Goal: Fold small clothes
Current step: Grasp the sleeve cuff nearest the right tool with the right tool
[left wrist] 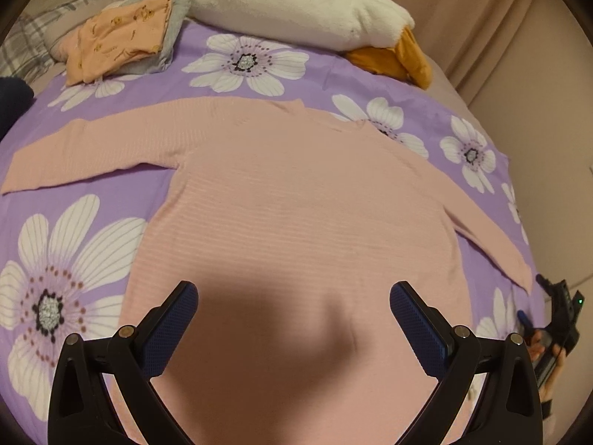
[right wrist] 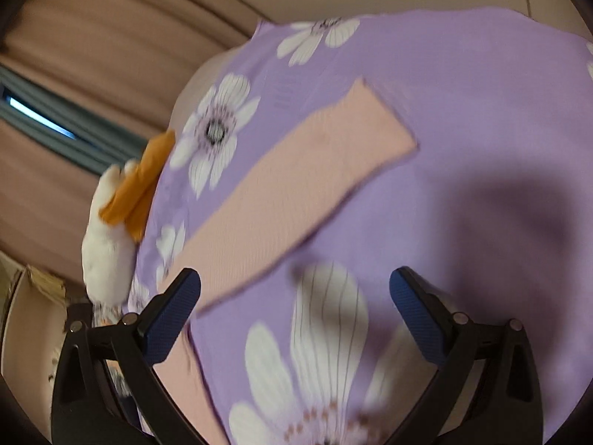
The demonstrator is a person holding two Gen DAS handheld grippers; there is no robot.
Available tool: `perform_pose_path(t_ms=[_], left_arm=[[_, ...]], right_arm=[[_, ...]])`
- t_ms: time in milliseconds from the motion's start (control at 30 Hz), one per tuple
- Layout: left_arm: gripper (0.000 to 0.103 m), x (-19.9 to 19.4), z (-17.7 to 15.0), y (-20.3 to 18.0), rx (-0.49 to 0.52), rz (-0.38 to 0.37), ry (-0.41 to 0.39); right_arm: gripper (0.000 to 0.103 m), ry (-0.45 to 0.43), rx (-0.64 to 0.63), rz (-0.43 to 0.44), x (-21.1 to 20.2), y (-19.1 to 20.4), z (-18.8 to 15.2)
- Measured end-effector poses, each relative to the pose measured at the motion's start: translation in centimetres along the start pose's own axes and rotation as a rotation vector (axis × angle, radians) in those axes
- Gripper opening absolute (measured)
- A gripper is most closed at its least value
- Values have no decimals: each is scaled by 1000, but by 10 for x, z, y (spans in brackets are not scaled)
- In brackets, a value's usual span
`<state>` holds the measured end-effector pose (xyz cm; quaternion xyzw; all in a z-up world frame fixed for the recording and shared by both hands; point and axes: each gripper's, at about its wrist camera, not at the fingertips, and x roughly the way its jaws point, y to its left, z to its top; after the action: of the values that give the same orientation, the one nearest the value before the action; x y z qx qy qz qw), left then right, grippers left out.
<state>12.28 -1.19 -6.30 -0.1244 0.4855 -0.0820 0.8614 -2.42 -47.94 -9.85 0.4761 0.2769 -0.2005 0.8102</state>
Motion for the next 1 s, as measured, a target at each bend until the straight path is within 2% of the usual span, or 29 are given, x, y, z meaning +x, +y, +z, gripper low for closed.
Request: perform_pose_path(t_ms=[167, 267, 333, 433, 533, 667, 800, 1000], left_arm=[[102, 13, 8, 2, -32, 0, 33], [102, 16, 12, 0, -23, 20, 37], [102, 17, 14, -2, -8, 42, 31], [102, 16, 15, -6, 22, 54, 19], [102, 15, 17, -7, 45, 67, 11], [102, 14, 17, -6, 74, 111, 7], [102, 12, 15, -2, 87, 153, 6], [102, 6, 14, 12, 72, 136, 12]], right_arm=[[94, -92, 118, 57, 15, -17, 40], [67, -127, 159, 56, 24, -21, 51], [39, -127, 173, 48, 29, -25, 54], [15, -112, 179, 30, 33, -30, 58], [9, -102, 180, 13, 30, -32, 61], [8, -116, 73, 24, 16, -3, 63], [8, -119, -55, 36, 6, 45, 63], [8, -96, -242, 33, 4, 128, 49]])
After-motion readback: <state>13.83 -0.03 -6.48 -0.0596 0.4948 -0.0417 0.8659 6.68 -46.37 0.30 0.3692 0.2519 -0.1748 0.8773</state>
